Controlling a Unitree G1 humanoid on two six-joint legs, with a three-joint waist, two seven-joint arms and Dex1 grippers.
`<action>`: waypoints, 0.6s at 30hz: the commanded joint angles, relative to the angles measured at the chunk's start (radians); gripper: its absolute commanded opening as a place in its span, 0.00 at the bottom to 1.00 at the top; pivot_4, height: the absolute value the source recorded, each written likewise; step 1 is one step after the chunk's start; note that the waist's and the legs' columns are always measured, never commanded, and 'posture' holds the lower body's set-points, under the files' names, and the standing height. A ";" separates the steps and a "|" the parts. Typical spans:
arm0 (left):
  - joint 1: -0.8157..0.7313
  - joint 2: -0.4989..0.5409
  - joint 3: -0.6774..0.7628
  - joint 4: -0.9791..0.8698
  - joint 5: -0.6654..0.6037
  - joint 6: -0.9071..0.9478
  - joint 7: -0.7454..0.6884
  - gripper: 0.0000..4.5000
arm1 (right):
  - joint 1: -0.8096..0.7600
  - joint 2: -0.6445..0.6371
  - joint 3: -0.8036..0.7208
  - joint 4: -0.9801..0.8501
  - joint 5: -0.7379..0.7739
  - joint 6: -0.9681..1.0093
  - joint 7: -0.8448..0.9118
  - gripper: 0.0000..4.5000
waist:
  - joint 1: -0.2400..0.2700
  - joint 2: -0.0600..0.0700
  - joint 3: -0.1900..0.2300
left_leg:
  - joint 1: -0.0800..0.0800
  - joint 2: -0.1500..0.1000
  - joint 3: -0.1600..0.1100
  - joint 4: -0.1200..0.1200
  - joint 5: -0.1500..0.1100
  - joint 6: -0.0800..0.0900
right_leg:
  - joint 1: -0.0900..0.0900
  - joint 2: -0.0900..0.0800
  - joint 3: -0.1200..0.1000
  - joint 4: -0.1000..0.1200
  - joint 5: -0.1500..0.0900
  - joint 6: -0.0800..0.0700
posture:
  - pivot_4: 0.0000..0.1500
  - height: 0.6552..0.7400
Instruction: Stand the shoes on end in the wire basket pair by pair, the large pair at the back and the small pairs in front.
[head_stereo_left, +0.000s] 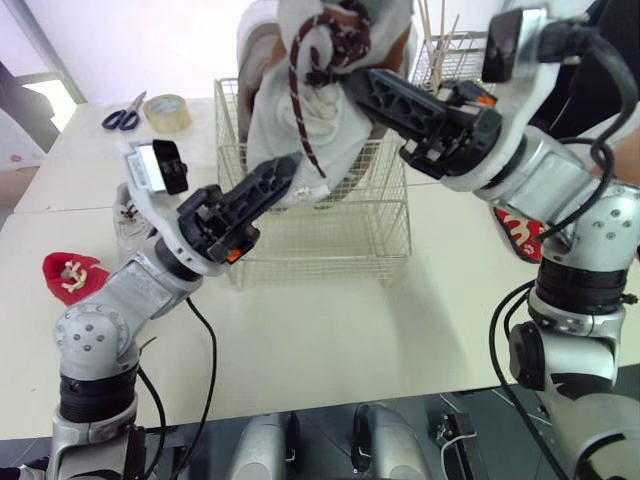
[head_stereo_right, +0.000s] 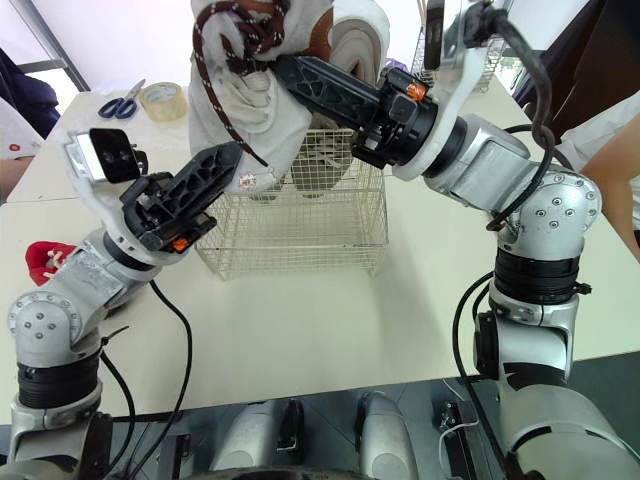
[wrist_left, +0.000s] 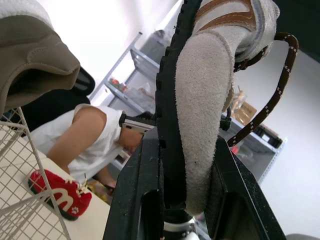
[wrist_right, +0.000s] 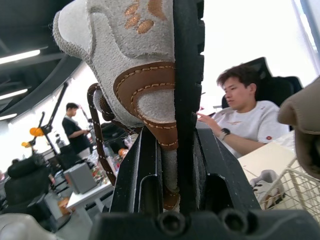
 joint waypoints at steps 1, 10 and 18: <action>-0.006 0.079 0.044 0.011 0.016 0.041 -0.028 0.37 | -0.013 -0.050 -0.050 -0.033 -0.049 -0.029 0.142 0.05 | -0.001 0.000 0.000 | 0.000 0.000 0.000 0.000 0.000 0.001 | 0.000 0.000 0.000 0.000 0.000 0.000 | 1.00 1.00; 0.133 0.504 0.247 0.053 0.207 0.205 -0.332 0.67 | -0.133 -0.219 0.111 0.330 -0.661 -0.434 0.719 0.05 | -0.013 0.001 0.002 | 0.000 0.002 0.003 -0.003 -0.002 0.002 | -0.002 0.002 0.000 -0.005 -0.001 0.000 | 1.00 1.00; 0.150 0.684 0.394 -0.002 0.304 0.252 -0.384 0.67 | -0.290 -0.121 0.219 0.791 -0.983 -0.779 1.019 0.05 | -0.027 0.001 0.002 | -0.001 0.002 0.005 -0.011 0.002 -0.005 | -0.004 0.002 0.000 -0.011 0.000 0.000 | 1.00 1.00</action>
